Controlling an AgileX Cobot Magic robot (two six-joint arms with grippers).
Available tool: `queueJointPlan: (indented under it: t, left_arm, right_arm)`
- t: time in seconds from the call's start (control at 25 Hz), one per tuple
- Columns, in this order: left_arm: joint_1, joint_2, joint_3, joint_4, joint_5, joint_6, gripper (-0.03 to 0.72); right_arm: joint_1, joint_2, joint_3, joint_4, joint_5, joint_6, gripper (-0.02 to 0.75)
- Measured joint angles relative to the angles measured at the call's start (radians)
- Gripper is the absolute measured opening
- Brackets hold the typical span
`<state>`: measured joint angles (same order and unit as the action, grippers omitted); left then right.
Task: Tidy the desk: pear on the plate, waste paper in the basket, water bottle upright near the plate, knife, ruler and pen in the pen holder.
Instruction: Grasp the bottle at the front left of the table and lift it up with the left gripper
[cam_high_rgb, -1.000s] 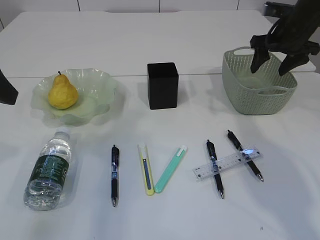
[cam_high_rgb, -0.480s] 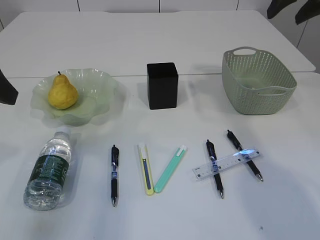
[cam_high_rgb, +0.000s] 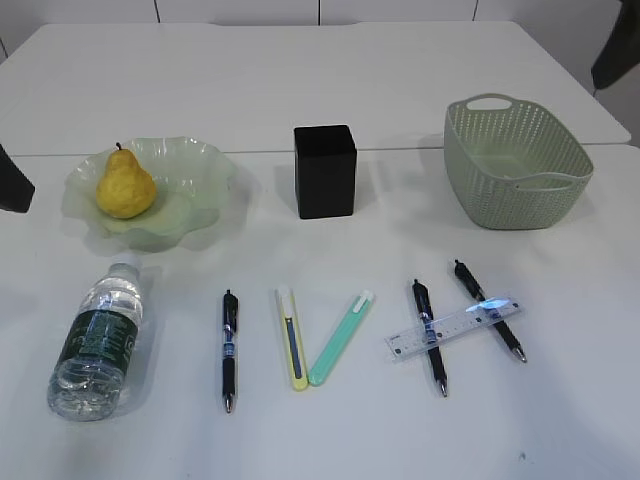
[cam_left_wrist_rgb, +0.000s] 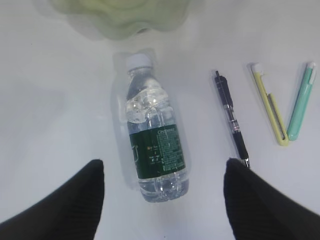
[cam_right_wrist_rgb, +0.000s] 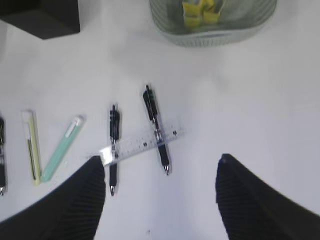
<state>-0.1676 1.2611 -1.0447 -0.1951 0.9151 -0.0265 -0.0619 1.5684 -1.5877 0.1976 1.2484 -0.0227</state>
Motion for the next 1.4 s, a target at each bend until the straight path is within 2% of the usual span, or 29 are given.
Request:
queueJointPlan:
  t: [0.36,0.64,0.8,1.04,1.16,1.32,1.4]
  left_arm:
    - [0.0,0.0,0.0,0.001,0.017,0.0,0.528]
    - [0.0,0.0,0.0,0.002,0.017,0.0,0.528]
    - [0.0,0.0,0.0,0.002,0.017,0.0,0.528]
    - [0.0,0.0,0.0,0.002,0.017,-0.011,0.528]
    - [0.0,0.002,0.0,0.015,0.013,-0.038,0.528]
    - [-0.01,0.036,0.0,0.1,0.023,-0.092,0.528]
    - [-0.037,0.064,0.0,0.156,0.04,-0.125,0.528]
  right_arm:
    - [0.0,-0.239,0.336,-0.023,0.0,0.003,0.51]
    - [0.0,-0.32,0.504,-0.042,-0.022,-0.014,0.51]
    - [0.018,-0.322,0.529,-0.048,-0.042,-0.039,0.51]
    - [0.177,-0.322,0.529,-0.076,-0.083,-0.031,0.51]
    - [0.214,-0.322,0.529,-0.101,-0.102,-0.014,0.51]
    - [0.218,-0.322,0.53,-0.127,-0.12,-0.008,0.51]
    - [0.218,-0.322,0.53,-0.128,-0.122,-0.008,0.51]
